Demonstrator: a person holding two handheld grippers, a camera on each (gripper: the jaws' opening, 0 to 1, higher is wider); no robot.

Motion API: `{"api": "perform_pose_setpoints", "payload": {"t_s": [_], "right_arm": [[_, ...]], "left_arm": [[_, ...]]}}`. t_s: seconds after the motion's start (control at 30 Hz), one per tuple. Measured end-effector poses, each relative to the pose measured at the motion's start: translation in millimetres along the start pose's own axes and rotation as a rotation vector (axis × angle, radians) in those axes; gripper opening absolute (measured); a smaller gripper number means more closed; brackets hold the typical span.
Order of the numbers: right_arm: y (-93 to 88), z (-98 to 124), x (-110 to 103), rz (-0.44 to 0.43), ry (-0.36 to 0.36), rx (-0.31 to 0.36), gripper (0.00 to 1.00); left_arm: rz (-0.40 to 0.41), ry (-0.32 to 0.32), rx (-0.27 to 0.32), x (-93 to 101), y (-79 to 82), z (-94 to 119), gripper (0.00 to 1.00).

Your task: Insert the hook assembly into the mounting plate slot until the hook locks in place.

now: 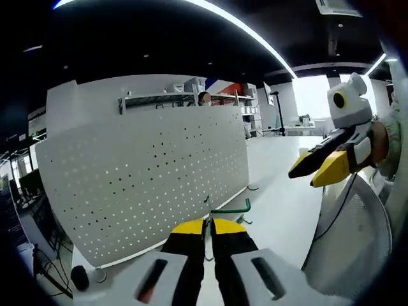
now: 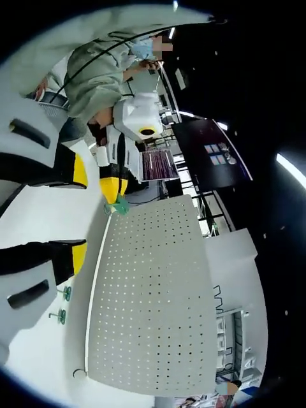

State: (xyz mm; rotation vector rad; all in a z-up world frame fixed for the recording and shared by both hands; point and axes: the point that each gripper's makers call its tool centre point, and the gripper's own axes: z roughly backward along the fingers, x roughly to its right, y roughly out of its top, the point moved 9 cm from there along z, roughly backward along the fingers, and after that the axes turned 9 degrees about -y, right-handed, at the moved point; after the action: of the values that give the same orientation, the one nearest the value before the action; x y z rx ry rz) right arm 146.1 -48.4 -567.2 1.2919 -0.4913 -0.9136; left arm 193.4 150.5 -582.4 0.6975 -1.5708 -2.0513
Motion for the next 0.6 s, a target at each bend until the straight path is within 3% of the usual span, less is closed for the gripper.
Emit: {"api": "perform_pose_setpoints", "payload": {"t_s": [0.6], "right_arm": [[27.7,-1.7,-9.5,-0.048,0.070,0.081,0.20]], "left_arm": [[-0.059,-0.026,0.135,29.7,45.8,7.7,0.03]]}}
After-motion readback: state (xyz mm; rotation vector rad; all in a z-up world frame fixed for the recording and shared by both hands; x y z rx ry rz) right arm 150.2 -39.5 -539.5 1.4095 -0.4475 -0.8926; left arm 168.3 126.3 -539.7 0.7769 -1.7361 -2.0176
